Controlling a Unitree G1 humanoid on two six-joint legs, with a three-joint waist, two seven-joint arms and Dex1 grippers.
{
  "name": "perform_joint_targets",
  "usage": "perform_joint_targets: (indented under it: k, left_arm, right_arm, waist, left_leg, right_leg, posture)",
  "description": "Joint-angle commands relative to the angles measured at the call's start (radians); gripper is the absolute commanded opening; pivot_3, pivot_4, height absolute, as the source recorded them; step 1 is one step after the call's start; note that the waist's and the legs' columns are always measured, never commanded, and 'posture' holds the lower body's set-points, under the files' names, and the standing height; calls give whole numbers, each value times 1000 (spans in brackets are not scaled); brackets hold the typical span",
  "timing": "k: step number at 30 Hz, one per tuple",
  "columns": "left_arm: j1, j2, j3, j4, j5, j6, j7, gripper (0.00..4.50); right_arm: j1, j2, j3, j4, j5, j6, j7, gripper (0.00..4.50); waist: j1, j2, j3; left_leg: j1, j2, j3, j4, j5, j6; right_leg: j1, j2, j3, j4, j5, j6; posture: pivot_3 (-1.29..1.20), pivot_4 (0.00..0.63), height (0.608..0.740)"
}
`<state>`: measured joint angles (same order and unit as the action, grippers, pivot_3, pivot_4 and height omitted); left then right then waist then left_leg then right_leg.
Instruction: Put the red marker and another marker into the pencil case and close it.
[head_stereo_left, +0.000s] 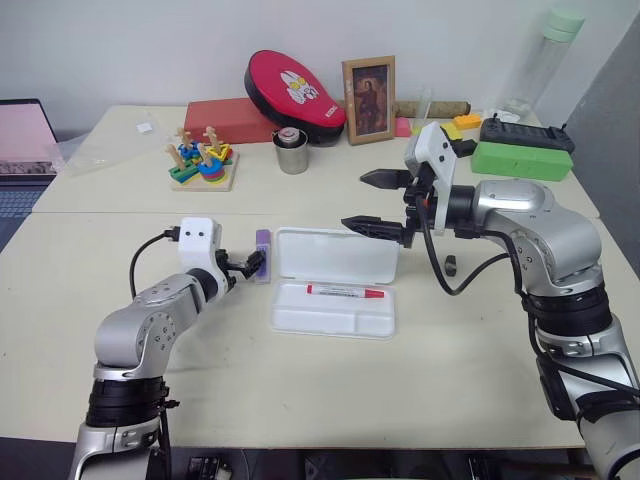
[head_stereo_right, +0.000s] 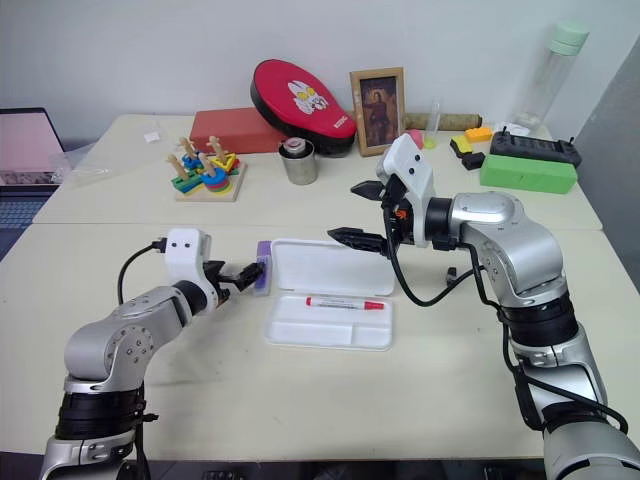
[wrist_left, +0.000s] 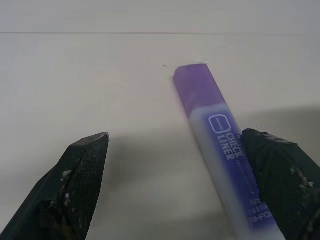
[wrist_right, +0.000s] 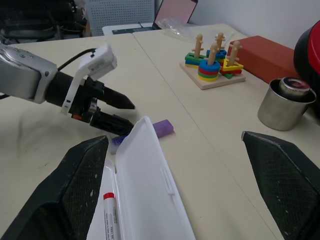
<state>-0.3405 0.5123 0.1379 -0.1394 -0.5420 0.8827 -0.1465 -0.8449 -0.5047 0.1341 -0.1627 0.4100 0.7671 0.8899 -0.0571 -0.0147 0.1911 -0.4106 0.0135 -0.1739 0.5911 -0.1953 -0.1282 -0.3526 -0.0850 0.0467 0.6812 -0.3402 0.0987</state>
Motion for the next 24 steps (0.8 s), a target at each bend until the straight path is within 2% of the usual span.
perform_joint_targets:
  k: [1, 11, 24]
  left_arm:
    - [-41, -9, -17, 14, 45, -34, -29, 4500]
    - [-64, -15, -74, 67, 134, -9, -73, 4500]
    - [-66, 27, -110, 128, 246, -15, -125, 4500]
  right_arm:
    - [-23, -6, -26, -46, 13, -14, -10, 4471]
    - [-21, -9, -30, -55, 20, -2, -29, 4471]
    - [-4, -15, -32, -67, 25, 3, -42, 4471]
  waist:
    - [0, 0, 0]
    - [-1, 0, 0]
    - [-2, 0, 0]
  left_leg:
    - [0, 0, 0, 0, 0, 0]
    - [0, 0, 0, 0, 0, 0]
    - [2, 0, 0, 0, -1, 2]
  right_leg:
    - [0, 0, 0, 0, 0, 0]
    - [0, 0, 0, 0, 0, 0]
    - [1, 0, 0, 1, 0, 0]
  posture:
    - [0, 150, 740]
    - [0, 150, 740]
    - [0, 150, 740]
